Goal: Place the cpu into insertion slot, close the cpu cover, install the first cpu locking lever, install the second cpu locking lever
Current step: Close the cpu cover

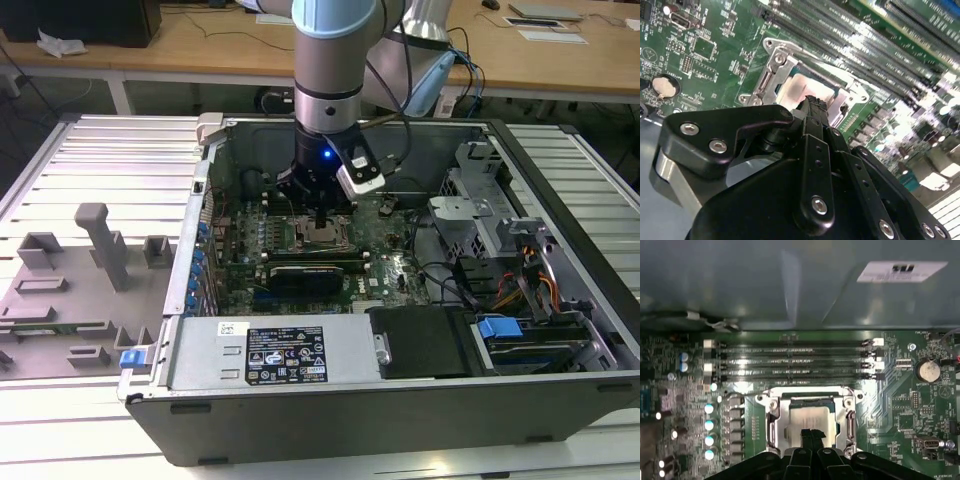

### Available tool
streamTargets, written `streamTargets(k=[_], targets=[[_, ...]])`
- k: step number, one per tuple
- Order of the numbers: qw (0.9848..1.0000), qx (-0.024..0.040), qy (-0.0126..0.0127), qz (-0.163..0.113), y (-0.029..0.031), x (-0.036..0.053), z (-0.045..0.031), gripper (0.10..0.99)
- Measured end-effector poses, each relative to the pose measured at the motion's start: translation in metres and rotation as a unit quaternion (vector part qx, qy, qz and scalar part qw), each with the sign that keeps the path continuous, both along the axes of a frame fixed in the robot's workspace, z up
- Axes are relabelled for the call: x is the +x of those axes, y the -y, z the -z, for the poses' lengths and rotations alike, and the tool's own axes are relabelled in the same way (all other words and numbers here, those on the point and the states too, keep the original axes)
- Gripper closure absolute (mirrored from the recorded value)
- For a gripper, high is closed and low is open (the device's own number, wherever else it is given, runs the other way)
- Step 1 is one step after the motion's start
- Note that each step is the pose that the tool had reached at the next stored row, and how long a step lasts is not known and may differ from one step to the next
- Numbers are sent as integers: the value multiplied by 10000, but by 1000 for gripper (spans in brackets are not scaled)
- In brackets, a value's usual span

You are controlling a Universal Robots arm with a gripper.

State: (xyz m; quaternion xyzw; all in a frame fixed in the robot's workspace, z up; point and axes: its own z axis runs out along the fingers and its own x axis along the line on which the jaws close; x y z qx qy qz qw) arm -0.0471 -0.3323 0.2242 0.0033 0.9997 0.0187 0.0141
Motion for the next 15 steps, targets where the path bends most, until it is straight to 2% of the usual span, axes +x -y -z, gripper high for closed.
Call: streamTargets(k=[2,5,10,15], targets=[[10000,0,4,-88,53,-2,13,980],[9999,0,9,-106,56,-52,24,980],[9999,-1,11,-125,56,-244,81,980],[9999,-1,11,-160,56,-296,151,980]])
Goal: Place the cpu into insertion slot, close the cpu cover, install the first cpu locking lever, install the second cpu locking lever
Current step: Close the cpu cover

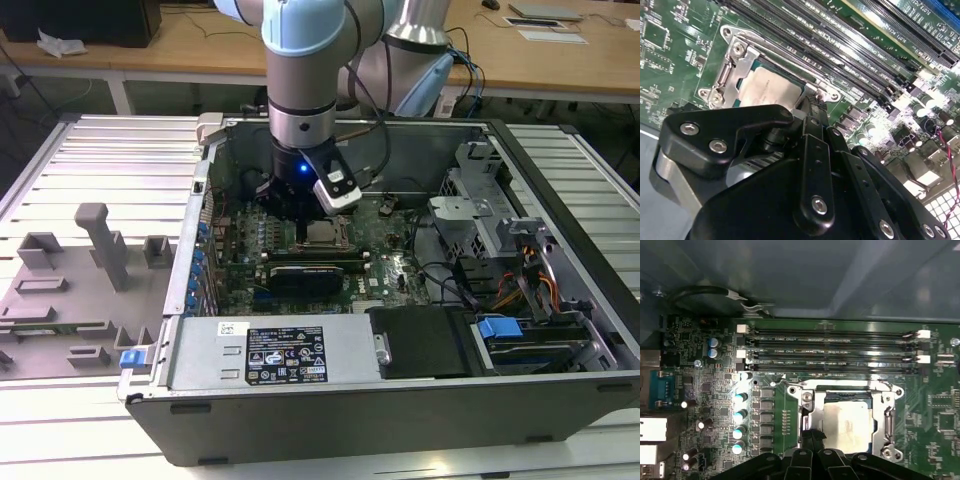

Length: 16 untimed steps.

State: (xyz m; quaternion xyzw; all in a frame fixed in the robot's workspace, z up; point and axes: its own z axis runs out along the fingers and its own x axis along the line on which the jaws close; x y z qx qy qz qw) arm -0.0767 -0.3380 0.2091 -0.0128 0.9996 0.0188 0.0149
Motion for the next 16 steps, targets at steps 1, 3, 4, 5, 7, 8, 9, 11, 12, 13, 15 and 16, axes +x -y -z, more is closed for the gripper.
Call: streamTargets(k=[1,3,4,5,7,8,9,11,12,13,15,16], targets=[[10000,0,0,-11,0,-3,9,980],[10000,-1,-1,-32,1,-5,19,980],[10000,0,-1,-36,0,-5,21,980],[10000,0,0,-39,0,-2,21,980],[10000,1,0,-50,0,13,21,980],[10000,0,0,-57,0,21,21,980],[10000,0,0,-84,0,33,21,980],[9998,0,0,-183,0,50,21,980],[9997,0,0,-238,0,54,21,980],[9997,1,0,-248,0,54,21,980],[9997,2,0,-264,0,54,16,980],[9996,2,0,-267,0,54,3,980]])
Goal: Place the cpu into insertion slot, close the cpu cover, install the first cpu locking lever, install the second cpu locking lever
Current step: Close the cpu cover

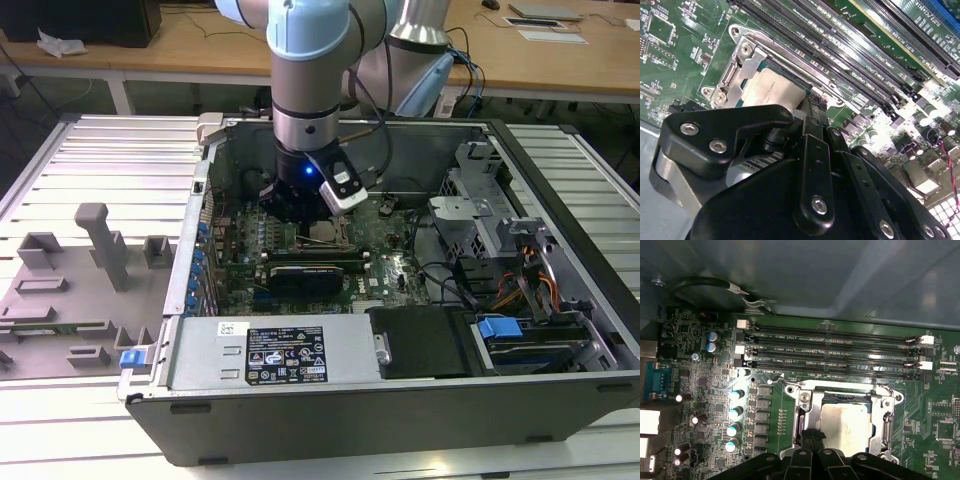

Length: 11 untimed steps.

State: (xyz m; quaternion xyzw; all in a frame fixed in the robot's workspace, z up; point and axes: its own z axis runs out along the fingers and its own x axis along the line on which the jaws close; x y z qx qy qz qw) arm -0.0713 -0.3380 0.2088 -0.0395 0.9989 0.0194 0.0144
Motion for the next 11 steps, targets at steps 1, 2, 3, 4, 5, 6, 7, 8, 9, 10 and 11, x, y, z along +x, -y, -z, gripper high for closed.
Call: streamTargets(k=[1,2,3,4,5,6,7,8,9,10,11], targets=[[10000,0,0,-3,0,0,-24,980],[10000,0,0,-6,0,0,-49,980],[10000,0,0,-7,0,0,-63,980],[10000,1,1,-8,0,0,-72,980],[10000,1,1,-12,-1,1,-79,980],[10000,3,4,-17,-2,1,-78,980],[10000,6,8,-28,-3,1,-79,980],[10000,6,8,-29,-3,0,-79,980],[10000,4,8,-31,-4,0,-80,980],[10000,5,9,-32,-13,-1,-78,980],[10000,13,9,-34,-18,-1,-76,980]])
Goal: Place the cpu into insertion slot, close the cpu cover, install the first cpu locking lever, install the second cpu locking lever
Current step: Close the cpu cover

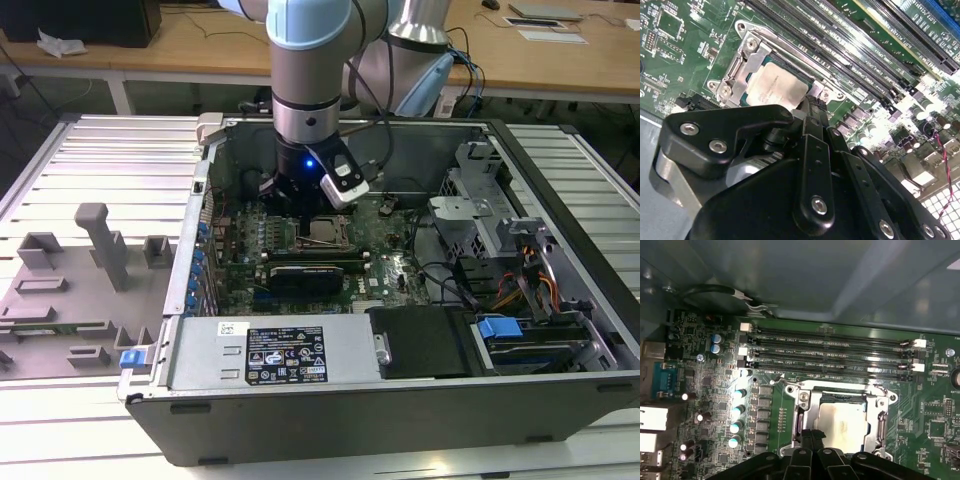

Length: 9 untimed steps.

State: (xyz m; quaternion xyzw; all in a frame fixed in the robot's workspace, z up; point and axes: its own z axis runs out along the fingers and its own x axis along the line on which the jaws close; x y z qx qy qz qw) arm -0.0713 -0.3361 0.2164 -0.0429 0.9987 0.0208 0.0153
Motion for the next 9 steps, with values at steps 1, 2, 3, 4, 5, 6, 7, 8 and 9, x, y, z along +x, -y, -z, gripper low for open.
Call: streamTargets(k=[1,2,3,4,5,6,7,8,9], targets=[[10000,52,7,-3,-2,0,1,980],[10000,53,8,-2,-2,1,1,980],[10000,53,7,-3,-1,8,0,980],[10000,53,6,-2,-1,38,1,980],[10000,53,3,-1,-1,72,1,980],[10000,53,0,-3,1,104,1,980],[10000,53,-10,-2,4,188,0,980],[10000,52,-13,-3,5,232,0,980],[10000,52,-14,-3,6,239,0,980]])
